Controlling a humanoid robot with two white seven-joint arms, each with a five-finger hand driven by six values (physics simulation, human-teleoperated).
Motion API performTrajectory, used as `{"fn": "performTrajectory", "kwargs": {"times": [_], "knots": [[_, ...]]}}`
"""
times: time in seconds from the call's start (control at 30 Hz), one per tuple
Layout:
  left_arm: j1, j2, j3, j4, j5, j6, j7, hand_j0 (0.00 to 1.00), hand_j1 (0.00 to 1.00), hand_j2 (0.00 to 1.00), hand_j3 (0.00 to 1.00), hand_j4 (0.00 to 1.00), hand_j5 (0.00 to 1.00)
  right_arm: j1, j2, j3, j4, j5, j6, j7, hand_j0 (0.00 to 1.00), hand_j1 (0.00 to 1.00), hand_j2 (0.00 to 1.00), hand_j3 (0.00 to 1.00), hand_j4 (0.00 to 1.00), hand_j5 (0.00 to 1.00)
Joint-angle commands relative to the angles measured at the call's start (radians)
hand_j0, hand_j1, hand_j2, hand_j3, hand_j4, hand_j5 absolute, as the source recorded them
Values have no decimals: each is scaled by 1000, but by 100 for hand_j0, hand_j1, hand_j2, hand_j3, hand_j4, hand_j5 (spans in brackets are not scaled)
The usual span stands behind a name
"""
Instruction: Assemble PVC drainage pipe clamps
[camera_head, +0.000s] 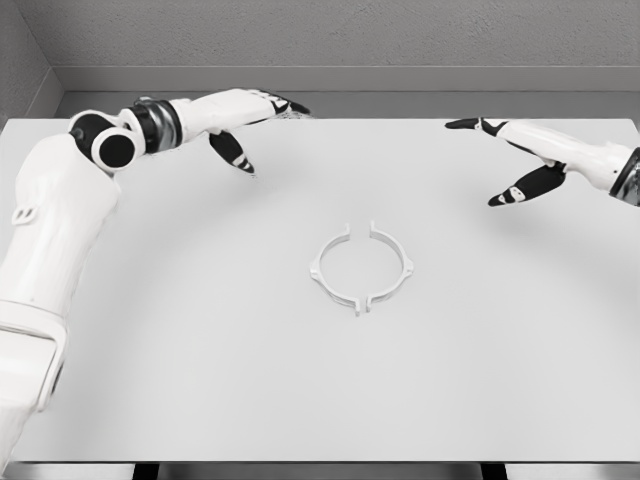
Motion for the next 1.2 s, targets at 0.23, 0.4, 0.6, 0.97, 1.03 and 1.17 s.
{"fn": "performTrajectory", "kwargs": {"times": [0.23, 0.4, 0.6, 0.97, 1.03, 1.17], "knots": [[5, 39, 44, -19, 28, 3, 1, 100, 100, 100, 100, 100, 100, -72, 228, 125, 55, 156, 2, 0, 100, 100, 100, 100, 100, 100], [14, 38, 41, -22, 28, 3, 1, 100, 100, 100, 100, 100, 100, -63, 225, 122, 69, 156, 2, 0, 100, 100, 100, 100, 100, 100], [14, 42, 44, -22, 71, 3, 1, 100, 100, 100, 100, 100, 100, -71, 225, 118, 139, 157, 2, 0, 100, 100, 100, 100, 100, 100], [31, 52, 47, -21, 73, 3, 1, 100, 100, 100, 100, 100, 100, -71, 269, 127, 201, 223, 2, 0, 100, 100, 100, 100, 100, 100], [31, 52, 47, -22, 73, 3, 1, 100, 100, 100, 100, 100, 100, -71, 271, 129, 201, 223, 2, 0, 100, 100, 100, 100, 100, 100], [31, 52, 47, -22, 73, 3, 1, 100, 100, 100, 100, 100, 100, -69, 274, 136, 201, 223, 2, 0, 100, 100, 100, 100, 100, 100]]}}
